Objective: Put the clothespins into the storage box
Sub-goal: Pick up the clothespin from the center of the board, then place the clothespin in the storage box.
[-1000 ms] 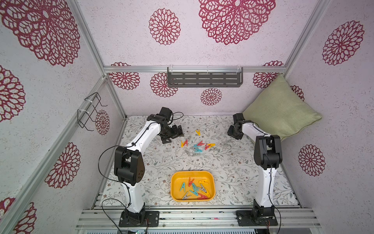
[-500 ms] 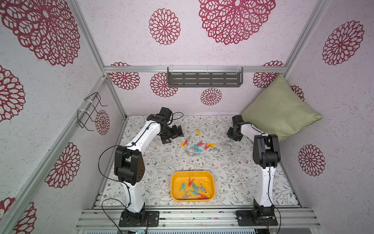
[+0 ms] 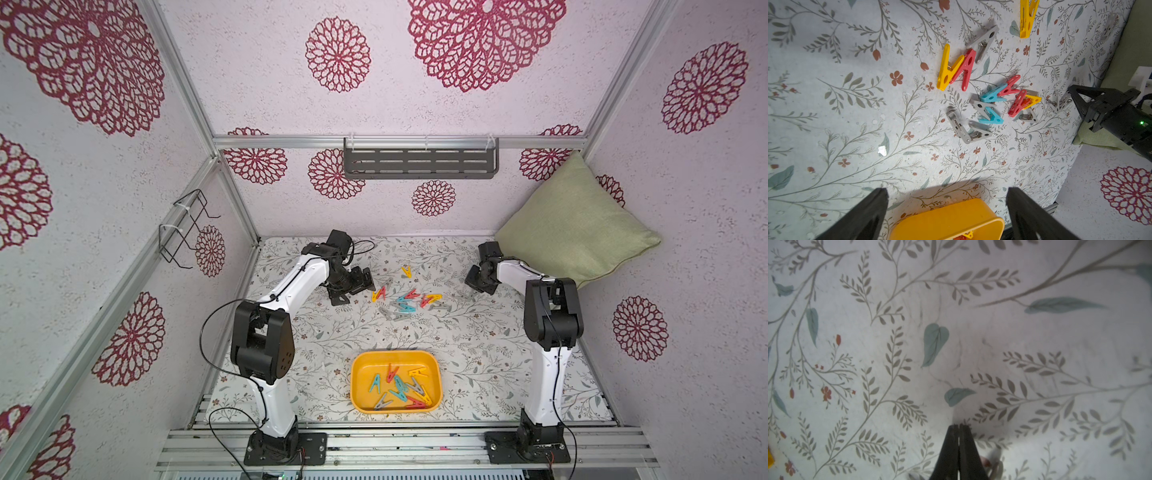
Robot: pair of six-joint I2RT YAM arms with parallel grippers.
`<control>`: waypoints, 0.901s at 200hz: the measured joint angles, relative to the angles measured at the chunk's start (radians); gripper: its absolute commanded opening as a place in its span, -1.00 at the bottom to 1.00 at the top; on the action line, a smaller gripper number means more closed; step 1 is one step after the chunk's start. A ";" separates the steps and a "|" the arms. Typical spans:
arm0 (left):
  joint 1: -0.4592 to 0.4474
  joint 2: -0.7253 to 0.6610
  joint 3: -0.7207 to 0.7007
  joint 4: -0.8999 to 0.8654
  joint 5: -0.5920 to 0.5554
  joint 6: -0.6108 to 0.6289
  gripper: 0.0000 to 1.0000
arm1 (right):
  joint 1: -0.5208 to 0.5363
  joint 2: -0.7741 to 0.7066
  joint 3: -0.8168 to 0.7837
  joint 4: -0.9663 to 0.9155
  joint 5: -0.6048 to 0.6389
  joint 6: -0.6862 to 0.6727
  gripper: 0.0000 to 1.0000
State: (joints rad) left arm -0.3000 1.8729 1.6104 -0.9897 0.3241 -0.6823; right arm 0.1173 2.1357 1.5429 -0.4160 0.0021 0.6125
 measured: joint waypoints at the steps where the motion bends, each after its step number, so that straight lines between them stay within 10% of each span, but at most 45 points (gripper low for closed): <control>1: 0.000 -0.002 -0.002 0.000 0.000 0.000 0.93 | 0.000 -0.001 -0.002 0.000 0.000 0.000 -0.93; 78: 0.000 -0.159 -0.155 0.064 -0.024 -0.062 0.93 | 0.106 -0.230 -0.158 -0.001 -0.105 -0.046 -1.00; 180: 0.000 -0.345 -0.446 0.166 -0.054 -0.196 0.94 | 0.575 -0.639 -0.512 0.071 -0.303 -0.168 -0.93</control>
State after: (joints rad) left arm -0.3004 1.5276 1.1645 -0.8238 0.2703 -0.8787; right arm 0.6926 1.4971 1.0306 -0.3450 -0.3008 0.4446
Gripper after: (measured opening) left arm 0.969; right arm 0.056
